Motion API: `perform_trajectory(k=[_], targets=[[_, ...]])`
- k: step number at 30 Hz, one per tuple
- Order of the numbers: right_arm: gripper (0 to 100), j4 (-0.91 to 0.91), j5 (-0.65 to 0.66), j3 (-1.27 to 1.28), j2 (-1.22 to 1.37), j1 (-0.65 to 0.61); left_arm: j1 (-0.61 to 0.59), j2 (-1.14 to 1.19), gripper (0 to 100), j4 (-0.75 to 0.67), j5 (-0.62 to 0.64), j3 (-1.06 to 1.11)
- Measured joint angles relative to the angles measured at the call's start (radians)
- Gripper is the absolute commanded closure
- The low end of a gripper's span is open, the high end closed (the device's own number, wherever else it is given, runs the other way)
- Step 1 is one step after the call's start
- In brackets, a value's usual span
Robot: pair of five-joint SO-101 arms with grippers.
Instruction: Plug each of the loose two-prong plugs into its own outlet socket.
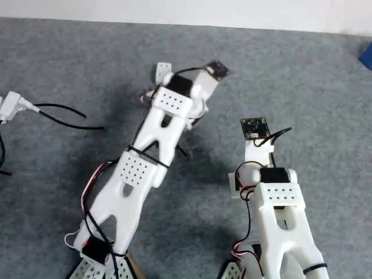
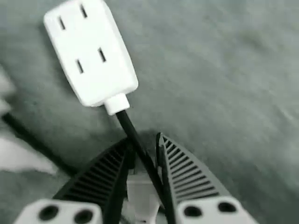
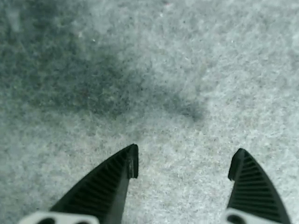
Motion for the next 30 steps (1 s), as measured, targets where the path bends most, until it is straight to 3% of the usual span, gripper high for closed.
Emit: perform_trajectory(k=[6, 19, 24, 30], targets=[[69.2, 0.0, 0.0, 0.0, 0.0, 0.0, -0.051, -0.227, 99, 0.031, -0.015, 0.178], [69.2, 0.0, 0.025, 0.0, 0.0, 0.0, -0.081, -0.918, 99, 0.031, -0.204, 0.76], [69.2, 0.0, 0.025, 0.0, 0.0, 0.0, -0.204, -0.921, 99, 0.014, -0.333, 0.967], [69.2, 0.0, 0.025, 0.0, 0.0, 0.0, -0.443, -0.727, 99, -0.203, -0.379, 0.974]])
